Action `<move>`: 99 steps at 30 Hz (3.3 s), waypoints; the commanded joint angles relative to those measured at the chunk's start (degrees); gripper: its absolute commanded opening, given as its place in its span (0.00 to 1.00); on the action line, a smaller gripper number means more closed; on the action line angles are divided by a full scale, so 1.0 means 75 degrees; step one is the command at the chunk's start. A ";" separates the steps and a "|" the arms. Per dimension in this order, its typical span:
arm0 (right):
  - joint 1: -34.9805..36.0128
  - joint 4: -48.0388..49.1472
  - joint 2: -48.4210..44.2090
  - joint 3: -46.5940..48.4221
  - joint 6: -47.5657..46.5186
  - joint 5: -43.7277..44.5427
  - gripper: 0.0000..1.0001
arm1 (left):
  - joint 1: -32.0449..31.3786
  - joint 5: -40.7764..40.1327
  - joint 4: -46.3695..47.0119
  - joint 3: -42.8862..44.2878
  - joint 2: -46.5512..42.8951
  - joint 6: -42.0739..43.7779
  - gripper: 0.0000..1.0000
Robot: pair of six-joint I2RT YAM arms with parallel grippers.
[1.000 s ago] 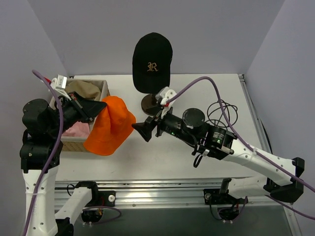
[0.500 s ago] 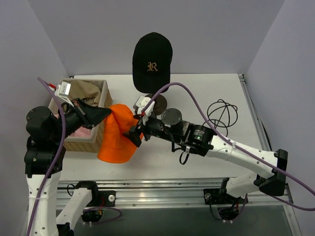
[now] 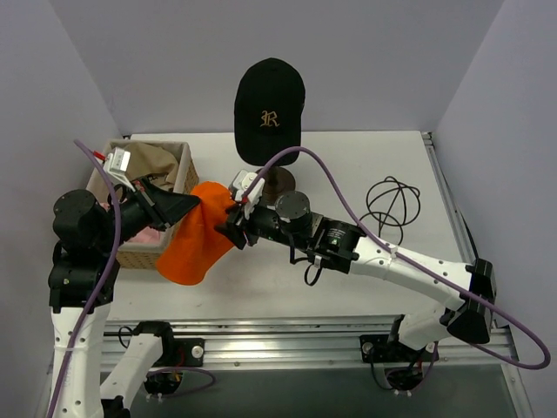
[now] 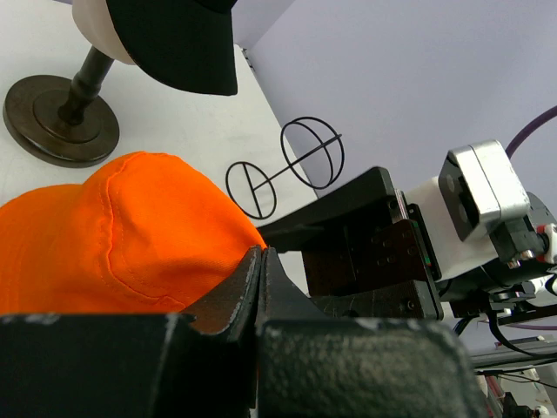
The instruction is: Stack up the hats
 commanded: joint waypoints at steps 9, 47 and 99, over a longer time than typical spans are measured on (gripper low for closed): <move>-0.0220 0.1024 0.0196 -0.0196 0.0420 0.0076 0.51 | -0.0048 0.0137 0.0378 0.0075 0.0033 0.0172 0.02; -0.0560 -0.2984 -0.4326 -0.0968 0.0576 0.5335 0.00 | -0.6012 -0.5850 0.1818 0.0800 0.3123 0.0734 0.02; -0.7544 -0.4460 -0.2733 0.0614 0.0703 0.2584 0.00 | -0.6329 -0.4914 0.2921 0.6719 0.9372 0.1976 0.02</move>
